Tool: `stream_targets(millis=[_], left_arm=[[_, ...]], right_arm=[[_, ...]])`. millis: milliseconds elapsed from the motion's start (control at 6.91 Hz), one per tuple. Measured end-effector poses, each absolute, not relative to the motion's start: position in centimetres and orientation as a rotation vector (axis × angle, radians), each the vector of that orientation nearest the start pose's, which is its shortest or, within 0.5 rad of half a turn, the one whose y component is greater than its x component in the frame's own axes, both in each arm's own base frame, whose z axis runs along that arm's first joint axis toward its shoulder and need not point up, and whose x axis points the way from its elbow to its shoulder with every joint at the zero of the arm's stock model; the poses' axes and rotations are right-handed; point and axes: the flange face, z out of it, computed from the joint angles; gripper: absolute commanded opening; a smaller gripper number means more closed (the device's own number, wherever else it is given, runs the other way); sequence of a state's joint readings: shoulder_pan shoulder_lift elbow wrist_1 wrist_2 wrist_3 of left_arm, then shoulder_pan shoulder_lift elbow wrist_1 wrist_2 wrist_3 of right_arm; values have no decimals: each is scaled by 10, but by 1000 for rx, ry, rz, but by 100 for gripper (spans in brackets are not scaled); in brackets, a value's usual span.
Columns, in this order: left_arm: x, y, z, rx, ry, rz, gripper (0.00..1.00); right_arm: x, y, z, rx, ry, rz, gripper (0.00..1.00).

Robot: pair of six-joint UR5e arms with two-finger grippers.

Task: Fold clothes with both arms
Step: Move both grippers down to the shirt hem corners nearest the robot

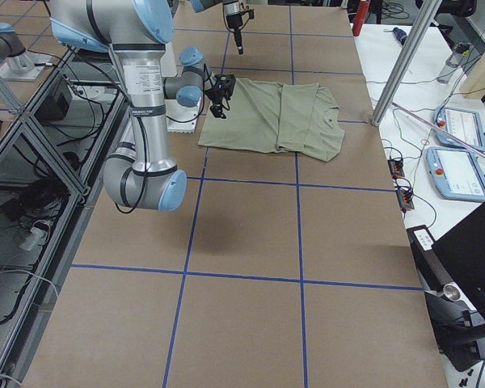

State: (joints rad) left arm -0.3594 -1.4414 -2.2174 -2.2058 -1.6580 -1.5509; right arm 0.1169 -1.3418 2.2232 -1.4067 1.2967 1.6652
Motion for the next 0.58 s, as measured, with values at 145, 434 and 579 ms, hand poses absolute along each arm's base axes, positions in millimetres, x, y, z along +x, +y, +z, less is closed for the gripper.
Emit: stream_targets(millis=[145, 434, 579], left_arm=[[372, -235, 352, 87, 1136, -303, 73], [411, -197, 387, 45, 1116, -363, 72], [421, -192, 403, 45, 1126, -371, 72]], right_arm=[[-460, -205, 236, 260, -1047, 347, 99], [-462, -200, 236, 260, -1049, 354, 99], [-463, -200, 236, 260, -1048, 353, 100]])
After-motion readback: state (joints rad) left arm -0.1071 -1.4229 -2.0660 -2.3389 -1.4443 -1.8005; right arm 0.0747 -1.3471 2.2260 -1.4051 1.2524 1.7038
